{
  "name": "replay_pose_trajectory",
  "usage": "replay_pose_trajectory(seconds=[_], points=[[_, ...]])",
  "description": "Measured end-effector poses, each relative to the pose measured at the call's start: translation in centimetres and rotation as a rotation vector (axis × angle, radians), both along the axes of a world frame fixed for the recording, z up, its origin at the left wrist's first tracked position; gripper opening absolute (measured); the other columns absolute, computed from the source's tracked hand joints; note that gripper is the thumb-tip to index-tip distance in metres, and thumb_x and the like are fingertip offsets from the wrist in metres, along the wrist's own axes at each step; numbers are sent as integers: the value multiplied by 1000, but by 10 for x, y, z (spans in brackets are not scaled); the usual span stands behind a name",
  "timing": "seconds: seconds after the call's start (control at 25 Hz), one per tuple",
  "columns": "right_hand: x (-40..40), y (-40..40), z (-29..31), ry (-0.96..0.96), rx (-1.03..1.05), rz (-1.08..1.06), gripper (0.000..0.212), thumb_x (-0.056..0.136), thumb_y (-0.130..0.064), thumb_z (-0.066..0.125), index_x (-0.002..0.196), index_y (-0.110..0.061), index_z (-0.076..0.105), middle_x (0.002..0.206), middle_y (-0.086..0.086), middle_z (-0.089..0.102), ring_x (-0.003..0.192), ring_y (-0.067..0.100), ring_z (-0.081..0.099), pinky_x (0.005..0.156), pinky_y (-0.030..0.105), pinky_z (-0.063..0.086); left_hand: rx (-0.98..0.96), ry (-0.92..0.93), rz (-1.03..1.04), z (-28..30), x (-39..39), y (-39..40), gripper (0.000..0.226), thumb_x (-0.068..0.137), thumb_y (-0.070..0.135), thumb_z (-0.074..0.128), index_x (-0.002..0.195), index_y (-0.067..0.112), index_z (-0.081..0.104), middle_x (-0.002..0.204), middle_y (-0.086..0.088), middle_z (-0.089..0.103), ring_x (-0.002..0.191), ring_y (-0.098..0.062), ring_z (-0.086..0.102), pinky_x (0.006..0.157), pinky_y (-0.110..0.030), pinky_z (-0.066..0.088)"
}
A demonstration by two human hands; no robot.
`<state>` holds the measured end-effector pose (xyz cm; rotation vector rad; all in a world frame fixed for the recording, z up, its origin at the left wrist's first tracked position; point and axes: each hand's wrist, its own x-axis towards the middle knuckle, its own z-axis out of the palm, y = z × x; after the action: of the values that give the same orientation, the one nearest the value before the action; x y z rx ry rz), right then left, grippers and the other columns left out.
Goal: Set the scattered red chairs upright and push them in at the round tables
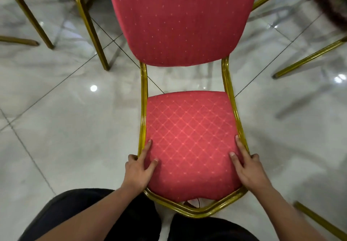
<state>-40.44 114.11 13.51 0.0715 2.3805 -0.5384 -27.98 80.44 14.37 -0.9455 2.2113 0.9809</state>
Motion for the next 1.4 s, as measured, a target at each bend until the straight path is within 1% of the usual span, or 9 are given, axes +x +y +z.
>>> replay_pose_trajectory(seconds=[0.2,0.48,0.64,0.84,0.96,1.08,1.16,1.28,1.4], points=[[46,14,110,-75,61,8,60,90,-77,21,140,-76,-11,100,7,41,84,27,51,99,49,50,-18,-118,-15,110,39,19,65,91,70,44,143,72,5,113,-7,38,119,-37,47,112,-52,39],[85,19,255,-238,133,21,65,83,-86,11,141,-73,-15,113,13,42,108,35,58,100,51,51,-139,-282,-116,267,65,37,64,97,67,26,152,58,-3,130,-16,39,129,-40,40,109,-55,39],[78,20,322,-337,188,36,70,83,-87,13,147,-68,-8,124,15,48,116,39,58,105,51,49,-236,-297,-121,346,67,44,61,100,64,20,157,49,7,136,-19,41,129,-40,41,108,-51,38],[47,10,383,-415,186,9,69,93,-79,24,156,-56,6,157,11,42,137,38,47,118,49,35,-292,-177,-175,417,65,41,60,97,69,24,150,43,35,152,-18,33,134,-44,38,114,-53,32],[23,-3,418,-471,124,-11,67,100,-67,34,159,-45,14,166,6,28,147,36,35,121,45,28,-256,-46,-227,452,62,37,75,85,83,9,140,48,46,157,-7,33,143,-38,28,118,-57,25],[3,-11,453,-540,66,-65,65,103,-60,39,160,-38,18,166,5,26,145,35,36,119,46,33,-294,97,-310,488,52,36,79,83,81,4,134,46,54,148,4,48,143,-26,33,119,-57,19],[-4,-12,478,-565,34,-123,60,104,-57,41,159,-37,26,154,7,43,132,34,52,110,46,45,-338,193,-386,510,44,42,77,86,79,5,133,45,56,144,9,53,142,-21,36,121,-56,8],[-8,-3,510,-411,40,-156,56,103,-59,37,146,-25,50,126,9,60,107,32,61,90,42,53,-332,356,-427,533,41,61,73,92,76,2,140,47,47,146,9,49,144,-17,33,123,-53,4],[-3,4,533,3,133,-158,65,100,-66,27,139,-26,60,137,17,56,124,40,52,106,49,41,-355,461,-462,535,39,74,62,100,65,1,153,47,27,152,9,41,149,-16,24,121,-55,4]])
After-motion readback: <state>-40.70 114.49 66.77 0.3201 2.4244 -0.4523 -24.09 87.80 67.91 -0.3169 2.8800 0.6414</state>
